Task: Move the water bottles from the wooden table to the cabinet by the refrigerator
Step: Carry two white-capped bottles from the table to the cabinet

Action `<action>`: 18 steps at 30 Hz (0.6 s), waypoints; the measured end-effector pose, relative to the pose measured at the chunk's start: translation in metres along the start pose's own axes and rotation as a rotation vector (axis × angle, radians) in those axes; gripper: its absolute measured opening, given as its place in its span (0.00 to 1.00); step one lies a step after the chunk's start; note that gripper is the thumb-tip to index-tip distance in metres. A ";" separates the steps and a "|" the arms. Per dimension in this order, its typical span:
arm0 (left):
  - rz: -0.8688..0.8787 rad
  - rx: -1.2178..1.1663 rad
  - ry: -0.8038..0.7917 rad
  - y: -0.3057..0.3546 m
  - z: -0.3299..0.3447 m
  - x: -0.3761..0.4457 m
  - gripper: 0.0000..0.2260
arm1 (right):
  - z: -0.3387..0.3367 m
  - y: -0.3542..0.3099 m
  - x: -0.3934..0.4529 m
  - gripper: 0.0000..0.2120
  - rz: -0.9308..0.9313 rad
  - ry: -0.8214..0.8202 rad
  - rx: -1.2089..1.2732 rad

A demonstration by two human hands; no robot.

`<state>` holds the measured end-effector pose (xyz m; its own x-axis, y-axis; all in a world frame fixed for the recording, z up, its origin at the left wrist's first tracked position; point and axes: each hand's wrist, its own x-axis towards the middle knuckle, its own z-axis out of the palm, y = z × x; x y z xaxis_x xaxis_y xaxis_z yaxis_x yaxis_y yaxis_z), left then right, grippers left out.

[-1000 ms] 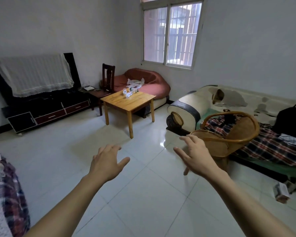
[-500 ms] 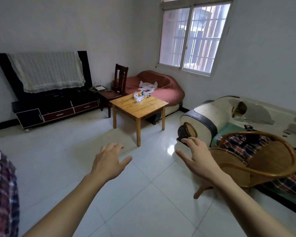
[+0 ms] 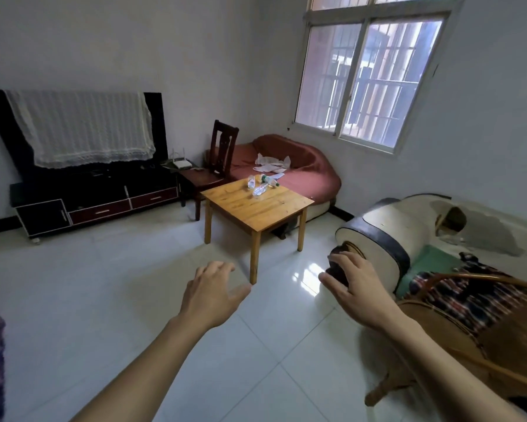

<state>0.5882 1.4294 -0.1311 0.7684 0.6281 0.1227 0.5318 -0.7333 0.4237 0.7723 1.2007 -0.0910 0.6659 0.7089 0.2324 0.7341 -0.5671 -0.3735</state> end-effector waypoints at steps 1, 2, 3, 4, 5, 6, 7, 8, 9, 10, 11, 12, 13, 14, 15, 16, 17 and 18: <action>-0.005 0.004 -0.002 -0.005 0.002 0.011 0.28 | 0.005 0.001 0.013 0.30 0.005 -0.007 0.014; -0.012 0.008 -0.002 -0.009 0.003 0.023 0.29 | 0.010 0.002 0.026 0.31 0.011 -0.015 0.033; -0.022 0.011 -0.004 -0.013 0.006 0.035 0.29 | 0.015 0.004 0.040 0.33 0.013 -0.022 0.053; -0.035 0.013 -0.008 -0.016 0.008 0.047 0.29 | 0.019 0.008 0.054 0.35 0.012 -0.028 0.070; -0.048 0.016 -0.015 -0.018 0.011 0.060 0.29 | 0.023 0.012 0.067 0.36 0.008 -0.030 0.085; -0.059 0.020 -0.024 -0.018 0.015 0.073 0.29 | 0.027 0.018 0.081 0.36 0.005 -0.028 0.100; -0.066 0.024 -0.033 -0.016 0.019 0.088 0.29 | 0.031 0.024 0.095 0.36 0.001 -0.024 0.113; -0.068 0.030 -0.043 -0.012 0.024 0.102 0.29 | 0.034 0.032 0.110 0.35 -0.003 -0.019 0.120; -0.065 0.043 -0.051 -0.008 0.028 0.118 0.29 | 0.037 0.040 0.125 0.34 -0.005 -0.012 0.124; -0.060 0.057 -0.052 -0.003 0.032 0.135 0.29 | 0.040 0.049 0.142 0.32 -0.004 -0.004 0.131; -0.059 0.068 -0.046 0.002 0.035 0.153 0.29 | 0.043 0.059 0.160 0.31 -0.001 0.003 0.142; -0.062 0.076 -0.035 0.008 0.038 0.171 0.29 | 0.045 0.068 0.180 0.29 0.001 0.007 0.158; -0.065 0.081 -0.027 0.014 0.041 0.190 0.29 | 0.047 0.077 0.200 0.27 0.001 0.013 0.175; -0.066 0.086 -0.025 0.019 0.043 0.208 0.29 | 0.047 0.085 0.219 0.27 -0.003 0.018 0.187; -0.065 0.091 -0.026 0.025 0.044 0.227 0.29 | 0.047 0.093 0.237 0.27 -0.009 0.019 0.190; -0.061 0.095 -0.024 0.030 0.045 0.244 0.29 | 0.046 0.099 0.253 0.27 -0.016 0.018 0.190; -0.056 0.097 -0.018 0.036 0.046 0.262 0.29 | 0.046 0.105 0.268 0.28 -0.023 0.016 0.191; -0.051 0.097 -0.009 0.041 0.048 0.279 0.28 | 0.046 0.112 0.283 0.28 -0.030 0.015 0.189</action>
<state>0.8411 1.5621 -0.1222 0.7424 0.6632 0.0953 0.6018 -0.7225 0.3403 1.0368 1.3570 -0.1079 0.6472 0.7171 0.2586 0.7164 -0.4563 -0.5277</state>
